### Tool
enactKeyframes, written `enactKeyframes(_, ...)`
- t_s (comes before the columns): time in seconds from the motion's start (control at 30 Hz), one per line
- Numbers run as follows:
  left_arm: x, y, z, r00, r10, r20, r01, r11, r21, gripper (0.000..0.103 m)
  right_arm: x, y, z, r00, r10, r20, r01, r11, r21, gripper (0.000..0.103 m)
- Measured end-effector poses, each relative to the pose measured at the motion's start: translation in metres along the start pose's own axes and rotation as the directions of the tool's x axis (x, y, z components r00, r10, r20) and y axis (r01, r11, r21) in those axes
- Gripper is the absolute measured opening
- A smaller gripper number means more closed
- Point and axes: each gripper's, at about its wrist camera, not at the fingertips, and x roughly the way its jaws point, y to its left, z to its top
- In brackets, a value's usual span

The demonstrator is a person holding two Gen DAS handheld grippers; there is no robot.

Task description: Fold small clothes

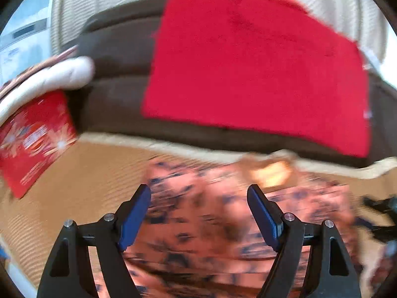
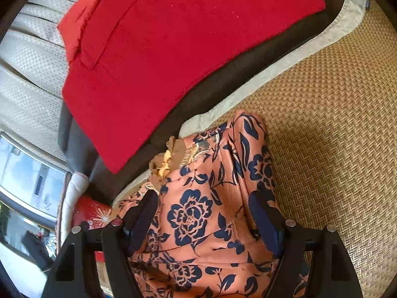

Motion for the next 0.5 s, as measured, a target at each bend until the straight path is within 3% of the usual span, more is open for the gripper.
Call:
enactKeyframes(0.1, 0.018, 0.01, -0.011, 0.993, 0.118, -0.01, -0.117, 0.991, 0.061, 0.08, 0.002, 0.013, -0.001, 0.999, 0.003, 0.033, -0.001, 0.998, -0.058, 0.071)
enactKeyframes(0.2, 0.036, 0.013, -0.021, 0.984, 0.177, -0.025, -0.172, 0.977, 0.126, 0.08, 0.019, 0.033, -0.008, 0.999, -0.037, 0.009, 0.038, 0.99, -0.133, 0.071)
enactKeyframes(0.3, 0.041, 0.02, -0.023, 0.979, 0.197, -0.057, -0.186, 0.97, 0.153, 0.08, 0.055, 0.033, -0.019, 0.977, -0.183, -0.105, 0.166, 0.974, -0.156, 0.068)
enactKeyframes(0.37, 0.034, 0.022, -0.018, 0.981, 0.192, -0.018, -0.188, 0.972, 0.141, 0.08, 0.058, 0.045, -0.022, 0.971, -0.229, -0.066, 0.211, 0.955, -0.206, 0.068)
enactKeyframes(0.5, 0.003, 0.029, -0.002, 0.98, 0.182, 0.081, -0.189, 0.977, 0.094, 0.08, 0.051, 0.066, -0.025, 0.985, -0.171, -0.007, 0.164, 0.957, -0.24, 0.068)
